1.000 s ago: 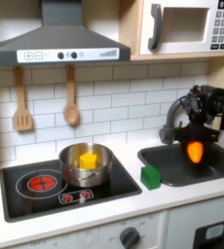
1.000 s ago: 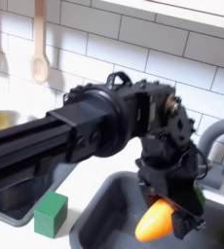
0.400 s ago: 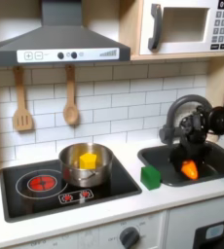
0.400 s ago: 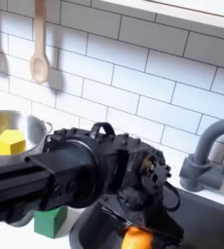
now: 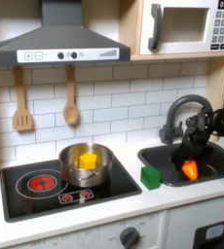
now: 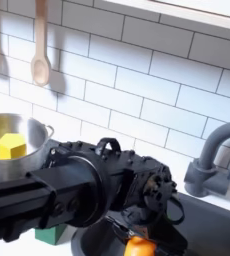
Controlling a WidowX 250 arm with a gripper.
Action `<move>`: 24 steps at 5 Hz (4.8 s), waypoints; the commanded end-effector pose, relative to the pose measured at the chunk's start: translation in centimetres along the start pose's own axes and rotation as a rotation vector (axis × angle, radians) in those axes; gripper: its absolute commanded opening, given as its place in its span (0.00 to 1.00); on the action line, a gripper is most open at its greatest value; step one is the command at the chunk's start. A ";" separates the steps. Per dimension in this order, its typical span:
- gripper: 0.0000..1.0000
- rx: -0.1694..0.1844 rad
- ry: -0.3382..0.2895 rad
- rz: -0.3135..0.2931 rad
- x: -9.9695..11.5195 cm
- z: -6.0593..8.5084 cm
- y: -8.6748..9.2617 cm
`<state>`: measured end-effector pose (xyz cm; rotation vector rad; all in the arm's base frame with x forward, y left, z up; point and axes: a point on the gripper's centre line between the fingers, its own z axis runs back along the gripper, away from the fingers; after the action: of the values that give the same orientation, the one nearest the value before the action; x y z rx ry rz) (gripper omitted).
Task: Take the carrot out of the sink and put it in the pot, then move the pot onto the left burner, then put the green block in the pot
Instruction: 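Take the carrot out of the sink and put it in the pot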
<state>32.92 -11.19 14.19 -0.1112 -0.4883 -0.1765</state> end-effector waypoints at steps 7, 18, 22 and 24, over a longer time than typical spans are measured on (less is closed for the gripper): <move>0.00 -0.011 -0.405 -0.074 -6.2 6.2 5.3; 0.00 0.057 -0.432 -0.077 -1.3 5.4 1.1; 0.00 0.014 -0.425 0.013 -0.6 7.2 1.1; 0.00 0.011 -0.445 0.084 -0.5 8.5 2.7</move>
<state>29.15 -7.16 21.07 -0.1587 -0.9212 -0.0649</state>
